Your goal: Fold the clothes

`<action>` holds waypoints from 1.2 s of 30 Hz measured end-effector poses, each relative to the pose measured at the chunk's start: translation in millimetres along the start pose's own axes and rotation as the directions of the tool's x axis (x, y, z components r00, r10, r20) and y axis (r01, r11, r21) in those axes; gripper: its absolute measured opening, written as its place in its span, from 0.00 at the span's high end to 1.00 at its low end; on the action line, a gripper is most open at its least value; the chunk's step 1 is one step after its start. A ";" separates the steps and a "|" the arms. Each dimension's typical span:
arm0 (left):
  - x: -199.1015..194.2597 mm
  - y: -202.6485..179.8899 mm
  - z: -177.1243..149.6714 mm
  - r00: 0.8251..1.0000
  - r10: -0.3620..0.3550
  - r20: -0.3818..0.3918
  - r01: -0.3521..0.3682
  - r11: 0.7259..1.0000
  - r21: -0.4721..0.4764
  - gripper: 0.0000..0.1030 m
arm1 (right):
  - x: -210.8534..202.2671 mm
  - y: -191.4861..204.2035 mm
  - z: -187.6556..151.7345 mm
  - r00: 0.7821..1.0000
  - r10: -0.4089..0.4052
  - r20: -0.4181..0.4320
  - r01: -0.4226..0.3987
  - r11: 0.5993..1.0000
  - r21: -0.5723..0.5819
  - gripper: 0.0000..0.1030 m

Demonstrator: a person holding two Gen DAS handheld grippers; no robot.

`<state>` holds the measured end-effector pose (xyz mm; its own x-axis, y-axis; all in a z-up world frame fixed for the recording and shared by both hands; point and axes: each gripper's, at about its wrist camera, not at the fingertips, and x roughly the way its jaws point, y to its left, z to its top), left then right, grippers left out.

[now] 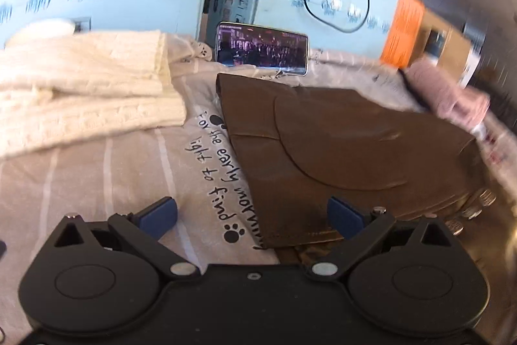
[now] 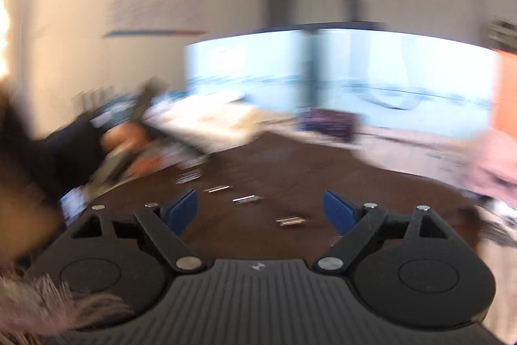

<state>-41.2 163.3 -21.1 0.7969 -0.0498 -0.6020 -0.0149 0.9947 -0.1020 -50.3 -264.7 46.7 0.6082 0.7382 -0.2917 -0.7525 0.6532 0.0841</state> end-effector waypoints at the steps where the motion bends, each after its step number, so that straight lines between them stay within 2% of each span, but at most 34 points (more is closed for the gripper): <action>1: 1.4 -5.0 -0.7 1.000 0.021 -0.001 -0.021 0.999 0.035 0.05 | 10.2 -23.0 3.1 0.996 -0.087 -0.008 0.087 0.994 0.066 0.19; 3: 0.7 -8.2 -2.5 0.999 0.037 0.002 -0.037 0.998 0.060 0.10 | 37.1 -66.3 6.6 0.964 -0.258 -0.063 0.265 0.947 0.182 0.19; 5: 0.4 -6.3 -1.6 1.000 0.028 0.005 -0.028 0.999 0.044 0.26 | 63.9 -103.9 7.6 0.914 -0.379 -0.143 0.405 0.863 0.300 0.19; 6: 0.5 -6.1 -0.6 1.000 0.022 0.007 -0.022 0.999 0.038 0.31 | 73.3 -118.6 6.7 0.897 -0.403 -0.183 0.443 0.824 0.352 0.19; 7: 0.8 -7.2 1.0 1.000 0.012 0.009 -0.012 0.999 0.032 0.46 | 80.4 -129.5 5.1 0.883 -0.418 -0.215 0.470 0.793 0.388 0.19; 8: 1.1 -8.2 2.5 1.000 0.002 0.011 -0.003 1.000 0.027 0.55 | 87.4 -140.5 3.5 0.868 -0.431 -0.248 0.497 0.758 0.422 0.19; 9: 1.8 -9.3 4.0 1.000 -0.004 0.013 0.004 1.000 0.022 0.58 | 94.3 -148.3 2.0 0.851 -0.446 -0.277 0.525 0.730 0.439 0.19; 10: 3.2 -10.3 5.2 1.000 -0.002 0.013 0.001 1.000 0.016 0.63 | 101.1 -152.0 0.6 0.833 -0.464 -0.302 0.554 0.710 0.434 0.25; 11: 4.4 -11.0 6.1 1.000 0.004 0.014 -0.004 1.000 0.011 0.67 | 106.4 -154.2 -0.8 0.821 -0.475 -0.316 0.570 0.701 0.428 0.37; 12: 4.8 -11.3 7.0 1.000 0.008 0.016 -0.008 1.000 0.007 0.69 | 109.3 -153.0 -1.3 0.822 -0.477 -0.312 0.569 0.710 0.415 0.43; 13: 5.4 -11.3 8.0 1.000 0.011 0.017 -0.011 1.000 0.001 0.72 | 111.4 -150.2 -0.4 0.824 -0.477 -0.306 0.565 0.724 0.395 0.68; 14: 6.6 -11.3 9.3 1.000 0.012 0.018 -0.012 1.000 -0.006 0.74 | 113.6 -147.3 0.4 0.827 -0.476 -0.299 0.561 0.738 0.374 0.79; 16: 10.7 -13.2 13.2 1.000 0.014 0.017 -0.014 1.000 -0.002 0.75 | 117.9 -143.8 2.6 0.829 -0.481 -0.287 0.557 0.758 0.340 0.82; 20: 16.9 -17.9 21.0 1.000 0.023 0.017 -0.024 0.999 0.033 0.75 | 128.5 -157.0 12.3 0.811 -0.507 -0.291 0.582 0.747 0.321 0.83; 22: 15.9 -17.5 23.3 0.999 0.024 0.021 -0.025 0.999 0.042 0.71 | 135.1 -159.8 13.2 0.804 -0.506 -0.313 0.589 0.750 0.302 0.82; 23: 13.7 -16.2 23.9 0.999 0.023 0.025 -0.024 0.999 0.040 0.70 | 136.6 -159.5 13.1 0.802 -0.506 -0.318 0.590 0.752 0.293 0.78; 24: 8.3 -12.6 23.6 0.999 0.020 0.034 -0.021 0.999 0.026 0.66 | 136.3 -158.7 13.6 0.801 -0.507 -0.318 0.590 0.755 0.285 0.75; 25: 3.0 -9.0 23.4 0.999 0.017 0.044 -0.018 1.000 0.013 0.60 | 133.1 -157.1 15.1 0.802 -0.507 -0.315 0.589 0.758 0.279 0.65; 26: -4.0 -5.2 22.2 0.998 0.015 0.055 -0.015 1.000 -0.004 0.56 | 128.3 -154.9 17.6 0.802 -0.508 -0.313 0.589 0.760 0.275 0.43; 28: -24.6 2.6 15.9 0.996 0.009 0.085 -0.005 0.999 -0.047 0.43 | 112.0 -144.9 24.3 0.801 -0.528 -0.282 0.594 0.758 0.268 0.25; 30: -47.7 5.4 4.8 0.993 -0.006 0.115 0.015 0.997 -0.072 0.39 | 91.4 -130.5 31.9 0.819 -0.528 -0.227 0.573 0.777 0.260 0.25; 32: -67.9 1.4 -9.5 0.990 -0.052 0.127 0.061 0.996 -0.071 0.31 | 69.7 -114.8 39.6 0.861 -0.480 -0.172 0.509 0.815 0.276 0.25; 34: -80.1 -6.0 -24.2 0.989 -0.097 0.114 0.103 0.993 -0.050 0.29 | 53.9 -99.0 42.1 0.909 -0.391 -0.144 0.416 0.853 0.315 0.25; 36: -85.1 -15.5 -36.7 0.990 -0.112 0.087 0.115 0.993 -0.028 0.29 | 47.3 -81.2 38.6 0.948 -0.279 -0.155 0.317 0.887 0.337 0.25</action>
<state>-131.0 148.8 2.6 0.8430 -0.1526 -0.5158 0.0595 0.9795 -0.1926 49.4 -276.3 62.9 0.7473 0.4908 -0.4479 -0.3896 0.8697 0.3030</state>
